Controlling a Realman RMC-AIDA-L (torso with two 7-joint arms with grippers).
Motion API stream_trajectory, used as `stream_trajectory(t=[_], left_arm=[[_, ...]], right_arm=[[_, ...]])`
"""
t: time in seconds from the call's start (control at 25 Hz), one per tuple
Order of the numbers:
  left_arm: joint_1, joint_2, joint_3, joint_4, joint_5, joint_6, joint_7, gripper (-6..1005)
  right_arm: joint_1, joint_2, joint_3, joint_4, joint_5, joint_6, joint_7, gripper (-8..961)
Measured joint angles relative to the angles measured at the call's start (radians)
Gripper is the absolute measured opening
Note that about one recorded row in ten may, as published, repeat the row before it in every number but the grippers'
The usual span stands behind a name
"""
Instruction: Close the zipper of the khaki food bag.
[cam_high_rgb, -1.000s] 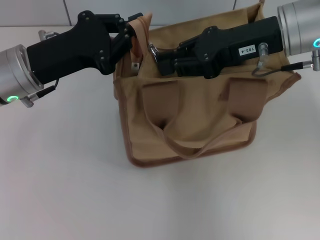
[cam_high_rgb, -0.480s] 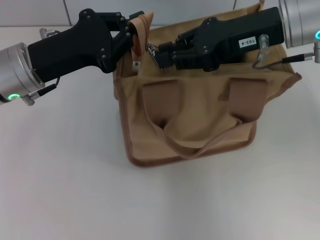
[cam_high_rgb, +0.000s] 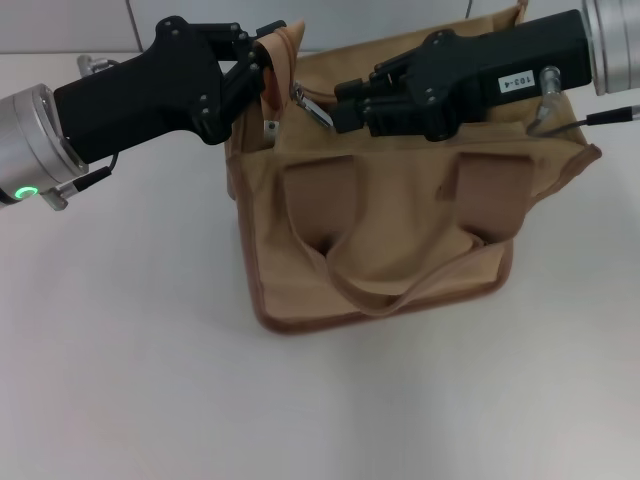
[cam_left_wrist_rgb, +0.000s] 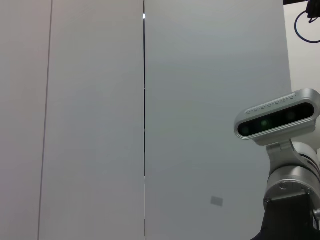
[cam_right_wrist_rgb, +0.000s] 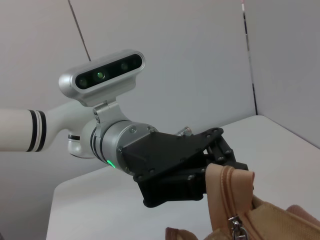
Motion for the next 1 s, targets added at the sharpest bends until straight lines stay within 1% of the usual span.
stream_trajectory(t=[0.32, 0.76, 1.0], left_arm=[[0.0, 0.0, 0.0, 0.0, 0.0, 0.004, 0.0, 20], [0.0, -0.001, 0.001, 0.0, 0.0, 0.006, 0.001, 20], [0.0, -0.002, 0.002, 0.0, 0.0, 0.011, 0.002, 20]], right_arm=[[-0.012, 0.001, -0.003, 0.009, 0.001, 0.01, 0.002, 218], [-0.009, 0.003, -0.085, 0.019, 0.002, 0.073, -0.002, 217], [-0.003, 0.003, -0.091, 0.016, 0.003, 0.079, -0.001, 216]])
